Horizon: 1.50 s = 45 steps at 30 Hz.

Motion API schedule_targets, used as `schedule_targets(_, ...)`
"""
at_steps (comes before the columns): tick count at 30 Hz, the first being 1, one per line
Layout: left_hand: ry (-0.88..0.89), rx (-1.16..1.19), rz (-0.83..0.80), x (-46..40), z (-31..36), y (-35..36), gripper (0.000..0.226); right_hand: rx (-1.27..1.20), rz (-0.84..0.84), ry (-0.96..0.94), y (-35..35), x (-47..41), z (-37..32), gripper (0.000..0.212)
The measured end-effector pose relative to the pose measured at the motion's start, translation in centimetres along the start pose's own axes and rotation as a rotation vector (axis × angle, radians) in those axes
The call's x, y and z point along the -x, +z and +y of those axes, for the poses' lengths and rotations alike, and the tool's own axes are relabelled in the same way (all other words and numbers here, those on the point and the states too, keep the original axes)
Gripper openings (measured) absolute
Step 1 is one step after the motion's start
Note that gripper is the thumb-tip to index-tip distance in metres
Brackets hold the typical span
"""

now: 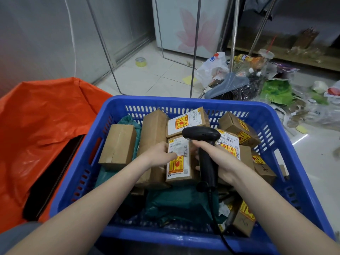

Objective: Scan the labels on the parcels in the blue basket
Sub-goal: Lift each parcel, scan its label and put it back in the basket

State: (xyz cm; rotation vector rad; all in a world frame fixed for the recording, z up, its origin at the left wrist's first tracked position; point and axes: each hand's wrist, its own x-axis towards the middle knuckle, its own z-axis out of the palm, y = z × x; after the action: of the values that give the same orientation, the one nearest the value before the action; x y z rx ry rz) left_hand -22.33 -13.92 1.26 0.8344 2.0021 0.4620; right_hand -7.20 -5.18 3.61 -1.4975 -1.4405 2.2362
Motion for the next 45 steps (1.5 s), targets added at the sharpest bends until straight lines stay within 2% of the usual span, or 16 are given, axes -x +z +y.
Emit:
schedule_targets(2,0.005,-0.01,0.018,-0.1,0.2,-0.5,0.046,0.002,0.005,-0.022,-0.2,-0.1,-0.2,0.033)
schedule_targets(6,0.08,0.032,0.091,-0.3,1.4,-2.0,0.044,-0.036,0.035,-0.071,-0.4,-0.1,-1.2,0.026)
schedule_targets(10,0.117,0.135,0.227,-0.8,2.1,-2.9,0.049,-0.018,0.093,-0.156,-1.0,0.1,-2.9,0.04)
schedule_targets(14,0.116,0.268,0.337,-1.5,2.8,-3.0,0.05,-0.118,0.165,-0.265,-1.8,0.1,-5.1,0.042)
schedule_targets(18,0.059,0.289,0.29,-2.8,3.7,-3.0,0.051,-0.077,0.192,-0.3,-2.7,-1.3,-7.1,0.041)
schedule_targets(23,-0.02,0.286,0.234,-4.9,3.9,-3.0,0.054,0.03,0.165,-0.219,-3.2,-3.8,-8.0,0.044)
schedule_targets(29,-0.074,0.363,0.228,-7.4,3.7,-2.9,0.055,0.053,0.113,-0.161,-3.2,-5.9,-8.1,0.034)
schedule_targets(32,-0.089,0.409,0.227,-8.2,4.1,-2.6,0.045,0.048,0.09,-0.139,-3.2,-6.8,-8.2,0.03)
schedule_targets(35,-0.104,0.441,0.262,-9.0,4.4,-2.2,0.025,0.041,0.097,-0.117,-3.1,-7.4,-8.1,0.038)
schedule_targets(37,-0.114,0.443,0.289,-9.4,4.7,-1.8,0.034,0.014,0.103,-0.107,-3.1,-7.6,-8.0,0.038)
schedule_targets(41,-0.178,0.474,0.384,-13.6,2.9,-0.9,0.074,-0.025,0.099,-0.09,-3.4,-7.7,-7.8,0.036)
schedule_targets(43,-0.211,0.528,0.405,-13.4,3.3,-1.0,0.08,-0.025,0.091,-0.088,-3.4,-7.7,-7.8,0.037)
schedule_targets(45,-0.224,0.565,0.419,-10.6,5.0,-1.8,0.073,-0.012,0.091,-0.095,-3.4,-7.5,-7.8,0.036)
